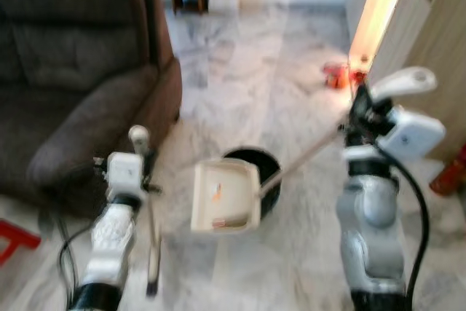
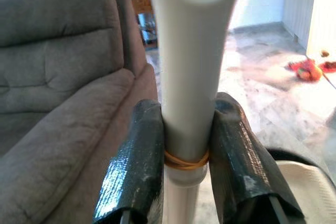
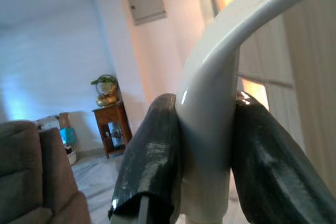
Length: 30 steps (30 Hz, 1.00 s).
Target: Sweep floor
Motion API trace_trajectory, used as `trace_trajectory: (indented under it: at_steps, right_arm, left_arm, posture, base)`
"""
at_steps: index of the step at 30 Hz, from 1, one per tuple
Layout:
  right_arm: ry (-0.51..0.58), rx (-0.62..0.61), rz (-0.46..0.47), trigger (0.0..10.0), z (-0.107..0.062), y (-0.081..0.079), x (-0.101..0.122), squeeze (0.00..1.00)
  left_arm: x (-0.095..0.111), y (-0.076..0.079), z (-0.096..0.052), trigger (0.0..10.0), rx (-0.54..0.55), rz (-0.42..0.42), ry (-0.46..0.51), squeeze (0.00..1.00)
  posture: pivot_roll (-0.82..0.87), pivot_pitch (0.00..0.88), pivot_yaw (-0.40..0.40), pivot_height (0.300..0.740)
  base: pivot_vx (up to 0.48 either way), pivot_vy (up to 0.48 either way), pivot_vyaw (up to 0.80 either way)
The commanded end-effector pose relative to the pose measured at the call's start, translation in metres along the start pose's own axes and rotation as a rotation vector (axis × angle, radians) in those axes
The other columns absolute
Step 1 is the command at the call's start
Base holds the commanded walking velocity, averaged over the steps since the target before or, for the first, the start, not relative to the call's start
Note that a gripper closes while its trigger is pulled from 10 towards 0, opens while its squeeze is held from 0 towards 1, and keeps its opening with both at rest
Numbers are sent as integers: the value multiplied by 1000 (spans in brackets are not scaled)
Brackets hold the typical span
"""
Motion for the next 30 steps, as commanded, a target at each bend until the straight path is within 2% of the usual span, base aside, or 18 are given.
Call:
trace_trajectory:
  at_steps: [1,24,30]
  right_arm:
    - [73,23,51,10000,4,-12,18,0]
    - [95,39,54,10000,7,-16,24,0]
    - [95,41,60,10000,7,-17,24,0]
  left_arm:
    - [12,-10,2,10000,17,21,56,0]
    - [17,-11,6,10000,22,25,73,0]
    - [18,-11,6,10000,22,24,76,0]
  posture:
    - [33,0,43,740]
    - [38,0,43,740]
    - [38,0,43,740]
  base:
    - [330,0,0]
    - [328,0,0]
    - [329,0,334]
Point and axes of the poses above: a point about 5 cm out from each wrist's last joint towards the gripper, its own z axis pointing out of the wrist towards the gripper, its own x axis along the axis of the wrist's last joint, y = z × x, the point moved 4 cm from there along z, pointing out of the wrist towards the gripper, and after that the axes turned 5 degrees about -z, right-handed, at the moved point
